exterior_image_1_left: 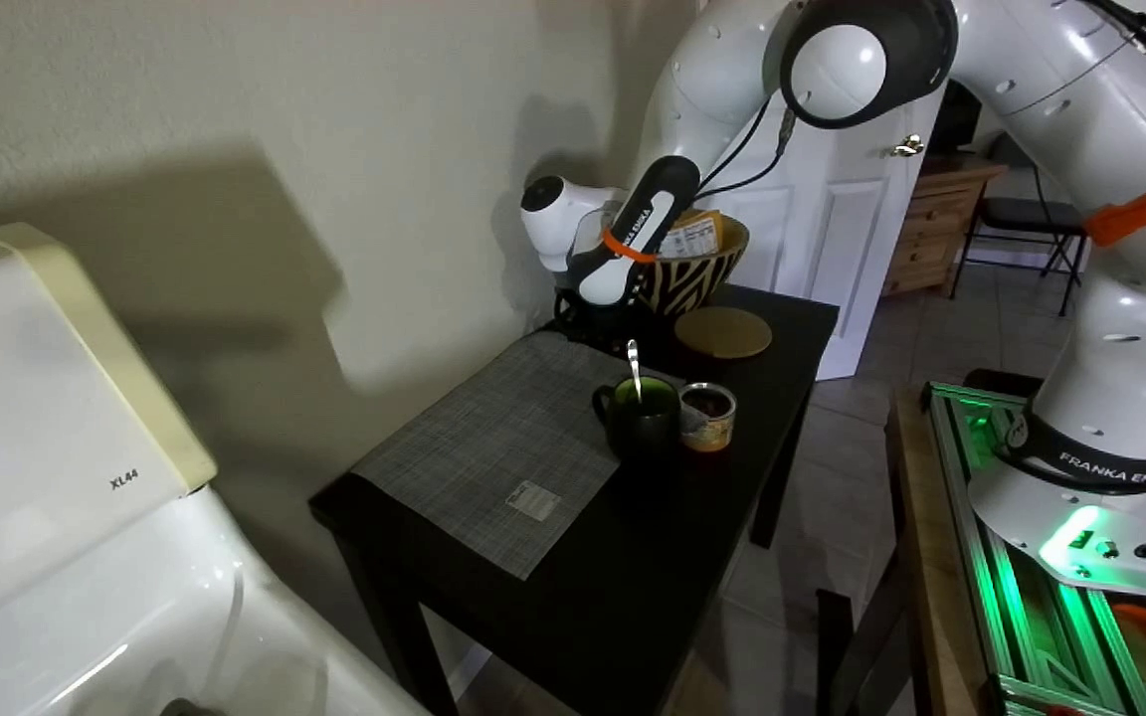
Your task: Put the green lid on the can
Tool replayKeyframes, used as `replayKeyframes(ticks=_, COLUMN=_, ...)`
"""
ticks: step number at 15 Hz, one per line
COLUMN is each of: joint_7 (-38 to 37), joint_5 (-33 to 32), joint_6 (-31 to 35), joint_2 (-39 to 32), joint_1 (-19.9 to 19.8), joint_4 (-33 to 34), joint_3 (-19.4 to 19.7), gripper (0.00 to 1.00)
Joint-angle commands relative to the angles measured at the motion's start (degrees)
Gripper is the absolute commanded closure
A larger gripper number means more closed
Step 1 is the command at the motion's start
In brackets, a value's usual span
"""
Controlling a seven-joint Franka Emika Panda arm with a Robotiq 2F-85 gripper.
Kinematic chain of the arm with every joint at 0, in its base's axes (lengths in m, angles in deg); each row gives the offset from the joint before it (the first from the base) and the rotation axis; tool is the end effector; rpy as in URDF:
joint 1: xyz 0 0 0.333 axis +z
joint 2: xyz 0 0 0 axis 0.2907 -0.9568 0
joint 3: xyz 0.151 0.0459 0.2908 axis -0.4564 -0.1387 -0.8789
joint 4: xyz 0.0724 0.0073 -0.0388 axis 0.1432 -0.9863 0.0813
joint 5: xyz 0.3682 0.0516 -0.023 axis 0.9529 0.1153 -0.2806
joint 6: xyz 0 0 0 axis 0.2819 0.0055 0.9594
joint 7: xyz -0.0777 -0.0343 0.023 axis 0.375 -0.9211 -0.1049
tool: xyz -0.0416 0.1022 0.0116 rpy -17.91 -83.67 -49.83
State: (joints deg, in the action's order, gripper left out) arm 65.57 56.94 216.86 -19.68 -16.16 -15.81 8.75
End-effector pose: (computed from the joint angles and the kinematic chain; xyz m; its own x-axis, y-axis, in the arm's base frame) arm 0.6610 -0.1782 0.1686 0.9998 -0.0220 0.0010 -0.0196 -0.8678 0.4966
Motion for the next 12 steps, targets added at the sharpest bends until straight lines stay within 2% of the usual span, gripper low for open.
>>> replayKeyframes(ticks=1, joint_7=0.8, joint_5=2.6, joint_6=-0.7, joint_2=-1.2, joint_1=-1.4, joint_4=0.8, joint_3=-1.5, gripper=0.00)
replayKeyframes(ticks=8, joint_7=3.0, joint_5=9.7, joint_6=-2.5, joint_2=-0.9, joint_1=-4.8, joint_4=1.7, joint_3=-5.2, gripper=0.00)
replayKeyframes(ticks=12, joint_7=4.8, joint_5=11.9, joint_6=-3.3, joint_2=-1.9, joint_1=-6.4, joint_4=3.9, joint_3=-5.8, gripper=0.00)
